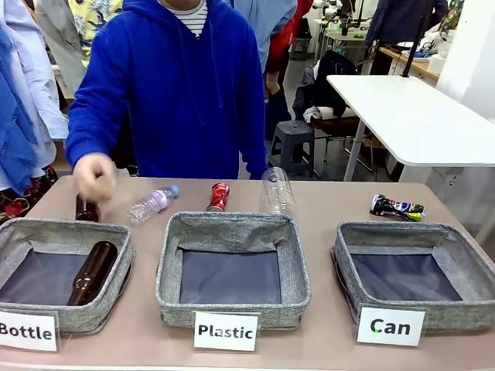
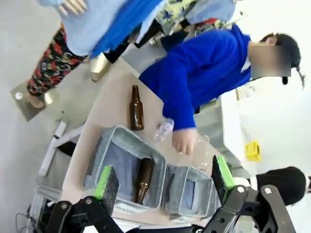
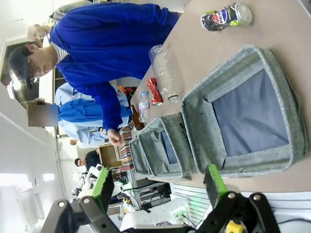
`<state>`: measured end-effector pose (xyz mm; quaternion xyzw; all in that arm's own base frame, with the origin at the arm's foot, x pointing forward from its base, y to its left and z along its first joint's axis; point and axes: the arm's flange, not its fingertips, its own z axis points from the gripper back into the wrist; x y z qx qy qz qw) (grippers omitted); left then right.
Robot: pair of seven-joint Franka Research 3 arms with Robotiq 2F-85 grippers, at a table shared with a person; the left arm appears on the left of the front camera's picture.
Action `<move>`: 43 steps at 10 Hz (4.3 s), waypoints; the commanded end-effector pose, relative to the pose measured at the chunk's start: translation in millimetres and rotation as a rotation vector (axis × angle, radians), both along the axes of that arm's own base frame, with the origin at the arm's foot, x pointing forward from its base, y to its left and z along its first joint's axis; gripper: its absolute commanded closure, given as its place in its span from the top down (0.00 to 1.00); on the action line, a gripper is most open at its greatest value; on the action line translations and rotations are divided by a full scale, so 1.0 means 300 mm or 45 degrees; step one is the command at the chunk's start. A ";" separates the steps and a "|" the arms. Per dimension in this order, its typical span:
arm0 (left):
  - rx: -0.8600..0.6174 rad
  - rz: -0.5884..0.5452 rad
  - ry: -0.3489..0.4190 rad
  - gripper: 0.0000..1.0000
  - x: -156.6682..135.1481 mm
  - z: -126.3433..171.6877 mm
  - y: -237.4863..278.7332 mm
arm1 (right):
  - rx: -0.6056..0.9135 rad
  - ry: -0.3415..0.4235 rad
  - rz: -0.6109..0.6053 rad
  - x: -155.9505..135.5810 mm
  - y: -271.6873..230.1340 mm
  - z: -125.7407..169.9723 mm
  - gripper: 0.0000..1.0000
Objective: Sort the can waste into the basket.
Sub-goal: Pick up the can waste from the table and place it in the right Fabric basket.
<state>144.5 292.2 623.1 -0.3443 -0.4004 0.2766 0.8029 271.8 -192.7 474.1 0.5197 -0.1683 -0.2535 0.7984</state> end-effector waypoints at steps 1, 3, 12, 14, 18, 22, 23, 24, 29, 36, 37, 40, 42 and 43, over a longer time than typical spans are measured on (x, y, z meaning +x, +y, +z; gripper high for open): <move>0.171 -0.139 0.066 1.00 0.133 0.067 -0.097 | 0.014 -0.039 0.002 0.004 -0.005 0.001 1.00; 0.344 -0.389 0.221 1.00 0.407 0.060 -0.302 | 0.014 -0.039 0.002 0.004 -0.005 0.001 1.00; 0.997 -0.774 0.338 1.00 0.815 -0.350 -1.445 | 0.014 -0.039 0.002 0.004 -0.005 0.001 1.00; 0.991 -0.626 0.230 1.00 0.825 -0.441 -1.594 | 0.014 -0.039 0.002 0.004 -0.005 0.001 1.00; 0.974 -0.674 0.214 1.00 0.819 -0.466 -1.649 | 0.014 -0.039 0.002 0.004 -0.005 0.001 1.00; 1.050 -0.678 0.368 1.00 0.943 -0.503 -1.707 | 0.014 -0.039 0.002 0.004 -0.005 0.001 1.00; 1.037 -0.743 0.428 1.00 1.033 -0.510 -1.751 | 0.014 -0.039 0.002 0.004 -0.005 0.001 1.00; 1.045 -0.749 0.460 1.00 1.092 -0.519 -1.794 | 0.014 -0.039 0.002 0.004 -0.005 0.001 1.00; 0.811 -0.881 0.437 1.00 1.077 -0.496 -1.600 | 0.014 -0.039 0.002 0.004 -0.005 0.001 1.00; 0.446 -0.801 0.175 1.00 0.668 -0.274 -0.672 | 0.014 -0.039 0.002 0.004 -0.005 0.001 1.00; 0.378 -0.806 0.179 1.00 0.675 -0.282 -0.635 | 0.014 -0.039 0.002 0.004 -0.005 0.001 1.00; 0.458 -0.919 0.253 1.00 0.813 -0.314 -0.792 | 0.014 -0.039 0.002 0.004 -0.005 0.001 1.00; 0.493 -1.044 0.320 1.00 0.926 -0.336 -0.930 | 0.014 -0.039 0.002 0.004 -0.005 0.001 1.00; 0.491 -1.117 0.365 1.00 0.998 -0.361 -1.009 | 0.014 -0.039 0.002 0.004 -0.005 0.001 1.00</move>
